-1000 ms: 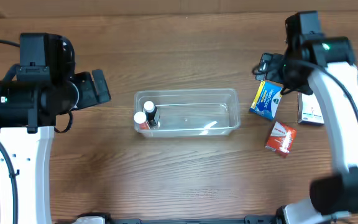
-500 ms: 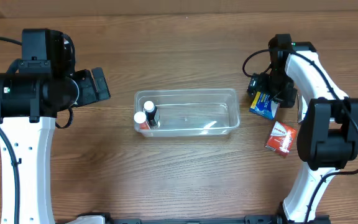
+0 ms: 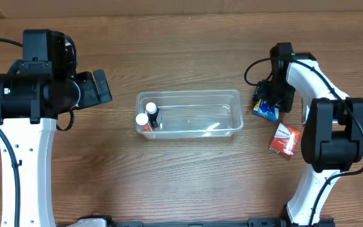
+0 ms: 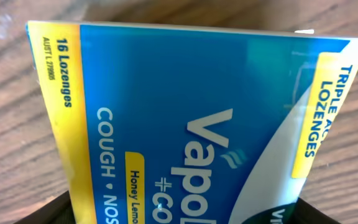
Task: Pack container
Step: 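Grasp the blue Vicks lozenge box with the right gripper, then lower the Vicks box into the container's right end and release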
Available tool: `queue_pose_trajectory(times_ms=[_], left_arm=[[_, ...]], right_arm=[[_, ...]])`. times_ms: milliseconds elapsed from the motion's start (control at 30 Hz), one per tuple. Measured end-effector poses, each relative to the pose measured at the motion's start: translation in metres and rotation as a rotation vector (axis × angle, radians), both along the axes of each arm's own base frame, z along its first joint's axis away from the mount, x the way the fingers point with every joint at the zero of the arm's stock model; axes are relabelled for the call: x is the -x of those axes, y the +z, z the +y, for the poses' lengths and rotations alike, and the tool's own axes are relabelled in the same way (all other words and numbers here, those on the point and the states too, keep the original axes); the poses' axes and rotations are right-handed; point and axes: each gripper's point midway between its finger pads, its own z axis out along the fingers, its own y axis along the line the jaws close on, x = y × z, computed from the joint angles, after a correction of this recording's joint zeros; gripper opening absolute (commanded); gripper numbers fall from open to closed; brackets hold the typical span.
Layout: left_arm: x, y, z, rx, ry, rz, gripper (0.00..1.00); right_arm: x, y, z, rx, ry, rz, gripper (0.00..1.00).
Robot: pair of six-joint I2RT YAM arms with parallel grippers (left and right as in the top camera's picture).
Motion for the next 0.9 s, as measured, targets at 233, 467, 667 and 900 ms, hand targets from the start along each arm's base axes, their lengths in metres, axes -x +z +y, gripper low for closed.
queue_pose_trajectory(times_ms=[233, 467, 667, 900], left_arm=[[0.002, -0.001, 0.0, -0.001, -0.002, 0.008, 1.0], [0.003, -0.001, 0.0, -0.001, -0.002, 0.013, 1.0], [0.003, -0.002, 0.0, -0.001, -0.002, 0.014, 1.0], [0.003, -0.002, 0.0, -0.001, -0.002, 0.015, 1.0]], right_arm=[[-0.004, 0.124, 0.022, -0.006, 0.081, -0.189, 0.75], [0.069, 0.223, 0.156, -0.11, 0.479, -0.392, 0.77], [0.07, 0.136, 0.167, -0.088, 0.498, -0.265, 0.77], [0.063, 0.097, 0.171, -0.09, 0.495, -0.274, 0.78]])
